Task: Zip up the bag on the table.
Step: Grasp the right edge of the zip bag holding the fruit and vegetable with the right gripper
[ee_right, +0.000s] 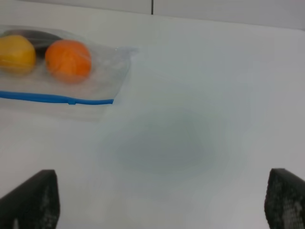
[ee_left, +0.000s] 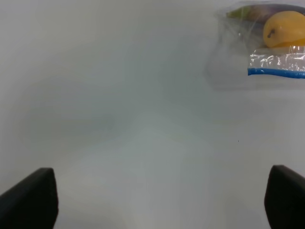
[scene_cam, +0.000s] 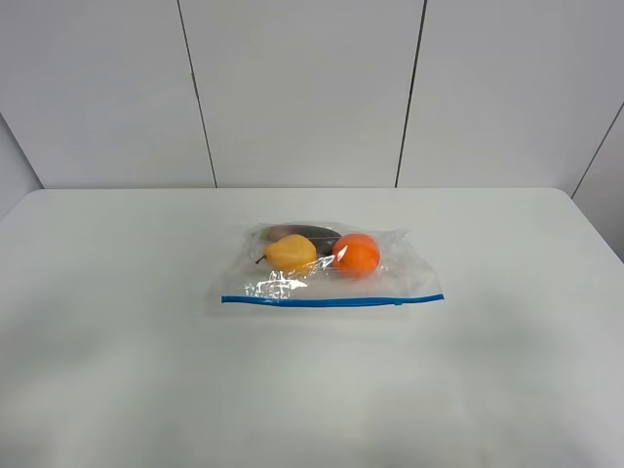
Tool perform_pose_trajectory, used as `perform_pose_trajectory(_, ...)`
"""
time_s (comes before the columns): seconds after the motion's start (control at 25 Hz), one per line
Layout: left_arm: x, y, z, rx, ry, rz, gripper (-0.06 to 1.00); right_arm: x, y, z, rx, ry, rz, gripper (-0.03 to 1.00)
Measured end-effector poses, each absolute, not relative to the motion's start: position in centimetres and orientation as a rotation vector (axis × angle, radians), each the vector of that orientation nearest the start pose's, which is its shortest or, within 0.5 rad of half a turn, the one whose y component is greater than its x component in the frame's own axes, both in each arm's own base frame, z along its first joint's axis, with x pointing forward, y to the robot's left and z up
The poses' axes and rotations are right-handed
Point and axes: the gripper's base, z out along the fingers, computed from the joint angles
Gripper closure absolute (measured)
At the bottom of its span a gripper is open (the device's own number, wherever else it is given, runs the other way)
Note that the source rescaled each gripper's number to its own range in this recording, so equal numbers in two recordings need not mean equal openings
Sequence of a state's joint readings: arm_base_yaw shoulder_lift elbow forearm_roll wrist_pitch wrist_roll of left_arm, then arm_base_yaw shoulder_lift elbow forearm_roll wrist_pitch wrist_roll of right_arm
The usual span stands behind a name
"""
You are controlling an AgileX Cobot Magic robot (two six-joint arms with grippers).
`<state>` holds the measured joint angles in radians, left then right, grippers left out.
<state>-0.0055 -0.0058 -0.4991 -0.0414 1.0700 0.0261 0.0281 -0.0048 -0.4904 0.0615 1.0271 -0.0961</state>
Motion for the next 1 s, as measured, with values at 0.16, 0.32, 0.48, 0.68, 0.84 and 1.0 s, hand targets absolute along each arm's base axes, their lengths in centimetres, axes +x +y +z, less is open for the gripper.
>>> perform_pose_trajectory(0.16,-0.6,-0.3,27.6,0.034,2.048,-0.037,-0.05,-0.3,0.5,27.7,-0.126,2.010,0.030,-0.03)
perform_pose_trajectory(0.32,-0.6,-0.3,27.6,0.034,2.048,-0.037,-0.05,-0.3,0.5,27.7,-0.126,2.010,0.034,-0.03)
perform_pose_trajectory(0.48,-0.6,-0.3,27.6,0.034,2.048,-0.037,-0.05,-0.2,0.5,28.4,-0.127,2.016,0.033,-0.03)
perform_pose_trajectory(0.68,-0.6,-0.3,27.6,0.034,2.048,-0.037,-0.05,3.3,0.6,32.0,-0.130,2.144,0.038,-0.03)
perform_pose_trajectory(0.84,-0.6,-0.3,27.6,0.034,2.048,-0.037,-0.05,8.4,0.8,34.8,-0.131,2.272,0.049,-0.03)
perform_pose_trajectory(1.0,-0.6,-0.3,27.6,0.034,2.048,-0.037,-0.05,14.1,1.1,36.5,-0.128,2.371,0.079,-0.03)
